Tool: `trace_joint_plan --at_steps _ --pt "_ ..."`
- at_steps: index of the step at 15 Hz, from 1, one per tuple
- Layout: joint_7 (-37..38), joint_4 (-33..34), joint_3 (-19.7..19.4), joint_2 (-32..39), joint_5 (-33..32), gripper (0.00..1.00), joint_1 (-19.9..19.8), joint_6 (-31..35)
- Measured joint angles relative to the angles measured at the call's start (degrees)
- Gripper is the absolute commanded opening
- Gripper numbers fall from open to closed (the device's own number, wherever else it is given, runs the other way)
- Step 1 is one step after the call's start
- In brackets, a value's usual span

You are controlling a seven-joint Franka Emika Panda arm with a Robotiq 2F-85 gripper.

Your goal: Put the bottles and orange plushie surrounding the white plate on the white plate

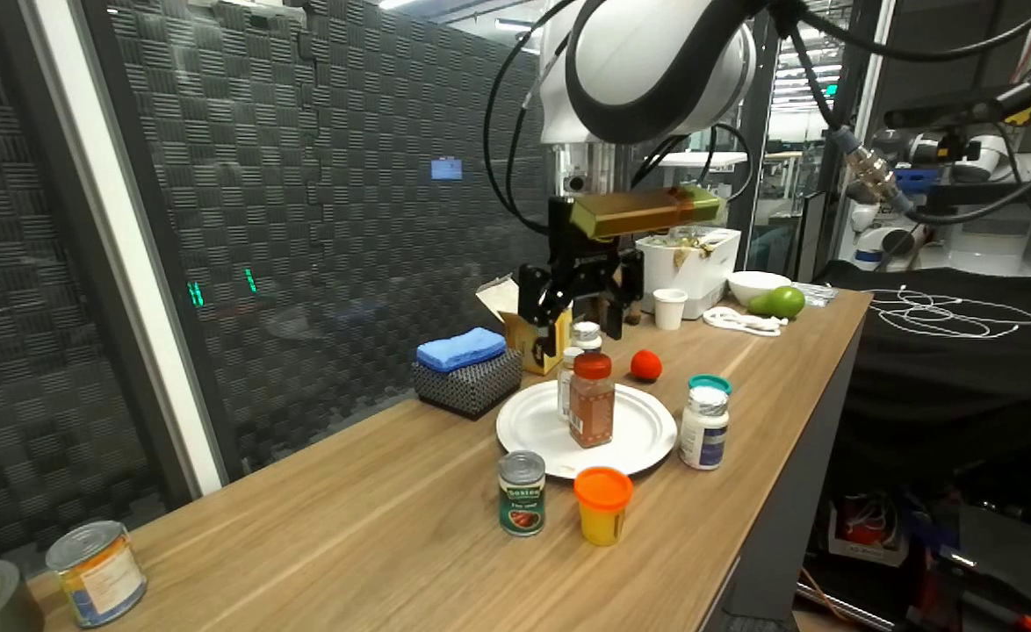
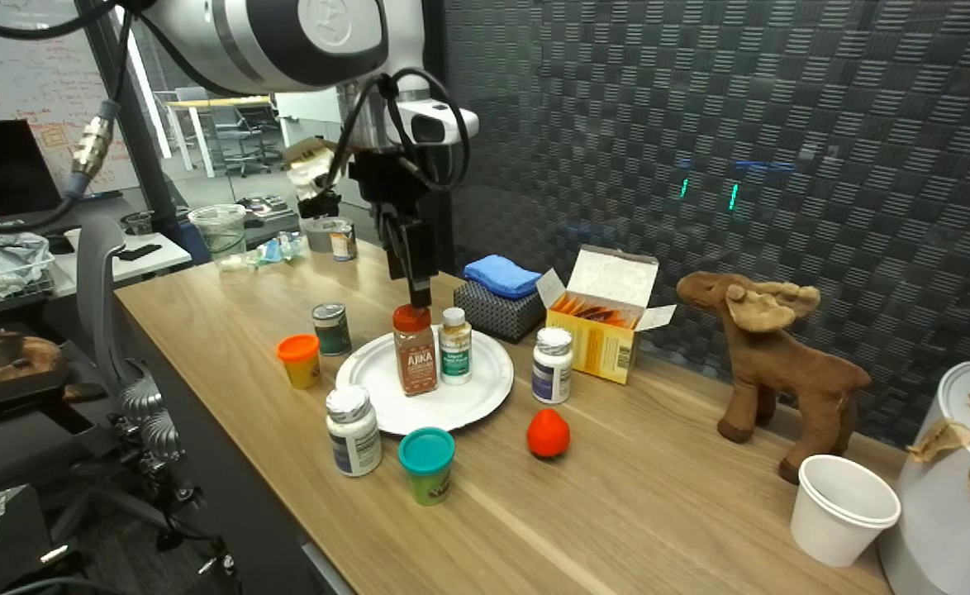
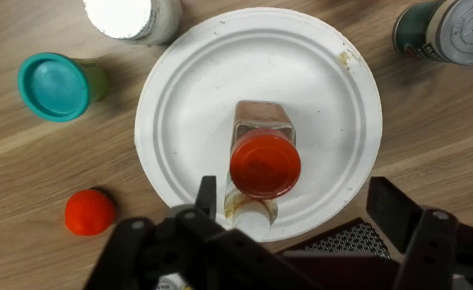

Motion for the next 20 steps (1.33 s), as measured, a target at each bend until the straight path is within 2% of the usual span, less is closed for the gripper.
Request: trace_joint_plan --at_steps 4,9,15,20 --pt "1.9 0.9 -0.2 -3.0 -2.0 1.0 0.3 -1.6" --pt "1.2 2.9 -2.2 -2.3 -2.1 1.0 -2.2 -1.9" --pt "-2.6 7.5 -4.5 3.6 -0.7 1.0 -5.6 -2.2" --pt "-6.9 12.4 -4.8 10.8 2.5 1.0 -7.3 -3.2"
